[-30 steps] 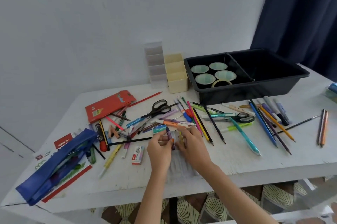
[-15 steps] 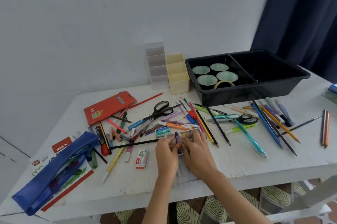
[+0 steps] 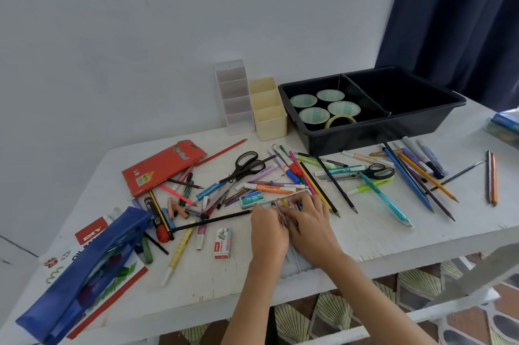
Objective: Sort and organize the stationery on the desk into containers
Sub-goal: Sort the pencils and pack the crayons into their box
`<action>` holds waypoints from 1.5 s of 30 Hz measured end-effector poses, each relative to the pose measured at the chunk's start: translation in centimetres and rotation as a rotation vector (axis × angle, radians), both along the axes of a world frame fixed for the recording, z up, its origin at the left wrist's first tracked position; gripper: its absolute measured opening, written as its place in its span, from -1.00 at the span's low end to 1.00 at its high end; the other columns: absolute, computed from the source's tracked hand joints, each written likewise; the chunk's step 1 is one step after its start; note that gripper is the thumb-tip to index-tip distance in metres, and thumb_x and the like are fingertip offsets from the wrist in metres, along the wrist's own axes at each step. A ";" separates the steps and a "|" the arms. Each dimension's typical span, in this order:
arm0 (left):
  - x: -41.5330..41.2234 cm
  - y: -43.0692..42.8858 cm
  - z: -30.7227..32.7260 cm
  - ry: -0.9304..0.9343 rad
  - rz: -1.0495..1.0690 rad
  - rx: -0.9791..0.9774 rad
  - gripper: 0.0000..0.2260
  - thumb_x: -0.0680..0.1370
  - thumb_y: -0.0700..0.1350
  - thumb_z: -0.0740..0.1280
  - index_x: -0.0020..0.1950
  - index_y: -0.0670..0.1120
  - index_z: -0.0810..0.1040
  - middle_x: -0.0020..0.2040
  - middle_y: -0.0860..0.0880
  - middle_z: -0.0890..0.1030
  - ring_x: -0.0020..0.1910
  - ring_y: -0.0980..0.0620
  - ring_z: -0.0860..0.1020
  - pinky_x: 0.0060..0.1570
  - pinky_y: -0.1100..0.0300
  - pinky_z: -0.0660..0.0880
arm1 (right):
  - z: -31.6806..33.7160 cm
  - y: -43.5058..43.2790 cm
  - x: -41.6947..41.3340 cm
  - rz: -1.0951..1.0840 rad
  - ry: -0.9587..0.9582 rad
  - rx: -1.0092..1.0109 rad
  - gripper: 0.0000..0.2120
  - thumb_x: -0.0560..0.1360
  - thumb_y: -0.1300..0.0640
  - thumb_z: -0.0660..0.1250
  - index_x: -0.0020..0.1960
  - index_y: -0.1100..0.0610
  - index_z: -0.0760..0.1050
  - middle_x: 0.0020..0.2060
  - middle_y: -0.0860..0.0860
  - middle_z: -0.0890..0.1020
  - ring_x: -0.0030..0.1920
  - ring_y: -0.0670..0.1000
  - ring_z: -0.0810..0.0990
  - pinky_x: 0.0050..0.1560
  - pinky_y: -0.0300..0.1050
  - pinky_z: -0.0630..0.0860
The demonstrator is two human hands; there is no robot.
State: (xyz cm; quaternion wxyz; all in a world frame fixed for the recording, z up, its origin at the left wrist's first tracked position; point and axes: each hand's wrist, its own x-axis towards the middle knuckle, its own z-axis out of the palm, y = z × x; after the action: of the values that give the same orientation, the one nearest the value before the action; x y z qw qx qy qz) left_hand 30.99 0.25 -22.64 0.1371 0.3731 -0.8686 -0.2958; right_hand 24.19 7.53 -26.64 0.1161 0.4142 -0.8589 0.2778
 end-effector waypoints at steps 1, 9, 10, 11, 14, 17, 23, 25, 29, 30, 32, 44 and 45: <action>0.1 0.0 0.0 -0.008 -0.012 0.000 -0.82 0.58 -0.25 0.19 0.10 -0.24 0.55 0.19 -0.18 0.40 0.09 -0.07 0.47 0.04 0.20 0.43 | 0.0 0.0 0.0 -0.010 0.010 0.013 -0.75 0.46 0.14 0.28 0.09 -0.02 0.61 0.01 0.04 0.51 0.02 0.09 0.40 0.01 0.04 0.39; -0.2 -0.1 0.3 -0.074 -0.010 -0.064 -0.76 0.58 -0.21 0.24 0.24 -0.16 0.48 0.25 -0.14 0.38 0.24 -0.03 0.36 0.18 0.17 0.39 | 0.2 0.2 -0.2 0.007 -0.048 0.026 -0.76 0.51 0.09 0.24 0.11 -0.01 0.59 0.03 -0.01 0.53 0.03 0.06 0.44 0.03 -0.01 0.38; -0.3 -0.2 0.5 -0.080 0.004 -0.070 -0.76 0.58 -0.20 0.24 0.25 -0.14 0.47 0.25 -0.12 0.39 0.23 -0.01 0.36 0.17 0.18 0.40 | 0.4 0.4 -0.3 0.044 -0.109 -0.010 -0.77 0.52 0.13 0.25 0.12 0.03 0.59 0.03 -0.01 0.53 0.05 0.05 0.44 0.06 -0.03 0.36; -0.5 -0.2 0.6 -0.077 0.018 -0.081 -0.75 0.58 -0.18 0.23 0.26 -0.13 0.45 0.23 -0.11 0.41 0.21 0.00 0.37 0.16 0.19 0.41 | 0.8 0.5 -0.5 0.077 -0.197 -0.078 -0.79 0.52 0.18 0.27 0.12 0.07 0.59 0.02 -0.02 0.55 0.05 0.03 0.45 0.09 -0.06 0.37; -1.3 0.1 1.1 0.030 0.068 -0.123 -0.77 0.60 -0.16 0.21 0.25 -0.11 0.45 0.16 -0.06 0.45 0.14 0.03 0.42 0.10 0.21 0.44 | 2.0 1.5 -1.9 0.027 -0.331 -0.288 -0.81 0.51 0.30 0.28 0.05 0.14 0.61 -0.07 0.00 0.59 -0.04 -0.03 0.49 0.02 -0.12 0.47; -3.1 0.5 1.4 0.184 0.080 -0.068 -0.80 0.60 -0.16 0.19 0.20 -0.10 0.48 0.09 -0.03 0.46 0.07 0.05 0.48 0.04 0.13 0.52 | 2.9 2.5 -4.7 -0.133 -0.234 -0.203 -0.82 0.50 0.28 0.29 0.05 0.16 0.61 -0.07 0.04 0.61 -0.02 0.00 0.50 0.08 -0.07 0.46; -6.6 1.4 1.8 0.325 0.132 -0.005 -0.80 0.61 -0.20 0.17 0.15 -0.08 0.54 -0.02 0.06 0.44 -0.01 0.00 0.54 -0.09 0.18 0.54 | 4.6 4.2 -11.5 -0.196 -0.133 0.129 -0.73 0.57 0.18 0.21 0.24 0.12 0.51 0.16 0.04 0.53 0.18 0.02 0.40 0.23 -0.10 0.30; -7.2 1.7 1.7 0.354 0.176 0.015 -0.81 0.61 -0.22 0.18 0.13 -0.09 0.55 -0.02 0.03 0.50 -0.02 -0.06 0.55 -0.12 0.18 0.49 | 4.6 4.4 -12.8 -0.151 -0.128 0.221 -0.71 0.59 0.15 0.21 0.28 0.09 0.49 0.19 0.03 0.50 0.22 0.03 0.38 0.26 -0.08 0.28; -7.7 2.1 1.3 0.377 0.246 0.075 -0.82 0.59 -0.23 0.22 0.12 -0.11 0.56 0.04 -0.02 0.58 -0.04 0.07 0.54 -0.18 0.38 0.45 | 4.3 4.3 -14.0 -0.073 -0.082 0.281 -0.73 0.58 0.09 0.22 0.26 0.05 0.49 0.16 0.00 0.48 0.18 0.02 0.39 0.24 -0.08 0.28; -7.8 2.2 1.1 0.384 0.252 0.078 -0.82 0.59 -0.23 0.22 0.13 -0.11 0.56 0.04 0.00 0.58 -0.04 0.12 0.53 -0.19 0.41 0.45 | 4.2 4.3 -14.1 -0.056 -0.077 0.293 -0.74 0.58 0.06 0.23 0.25 0.03 0.47 0.15 -0.01 0.47 0.18 0.02 0.39 0.23 -0.08 0.28; -7.9 2.4 0.8 0.398 0.260 0.075 -0.83 0.58 -0.23 0.24 0.11 -0.09 0.56 0.03 0.03 0.58 -0.07 0.17 0.52 -0.21 0.42 0.45 | 4.3 4.2 -14.6 -0.022 -0.061 0.325 -0.76 0.57 0.02 0.22 0.22 0.00 0.44 0.16 -0.03 0.44 0.19 0.01 0.37 0.22 -0.07 0.27; -6.4 4.7 0.7 0.533 0.343 0.075 -0.87 0.56 -0.25 0.27 0.02 -0.08 0.58 -0.09 0.07 0.57 -0.11 0.22 0.53 -0.14 0.50 0.43 | 3.2 4.3 -15.1 0.002 0.012 0.412 -0.70 0.58 -0.07 0.16 0.24 0.02 0.45 0.14 0.03 0.44 0.18 0.07 0.34 0.18 -0.04 0.27; -6.1 4.8 0.7 0.537 0.355 0.070 -0.88 0.56 -0.23 0.27 0.01 -0.08 0.58 -0.09 0.06 0.58 -0.11 0.21 0.53 -0.14 0.49 0.44 | 3.2 4.4 -15.1 -0.002 -0.003 0.378 -0.72 0.58 -0.04 0.18 0.21 0.03 0.49 0.11 0.04 0.45 0.17 0.09 0.34 0.16 -0.03 0.27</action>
State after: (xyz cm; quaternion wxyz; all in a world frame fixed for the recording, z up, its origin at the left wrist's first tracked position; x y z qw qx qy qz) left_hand 24.93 5.01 -21.97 0.3981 0.4318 -0.7120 -0.3848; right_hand 9.09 11.90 -23.44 0.0350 0.4274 -0.8964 0.1122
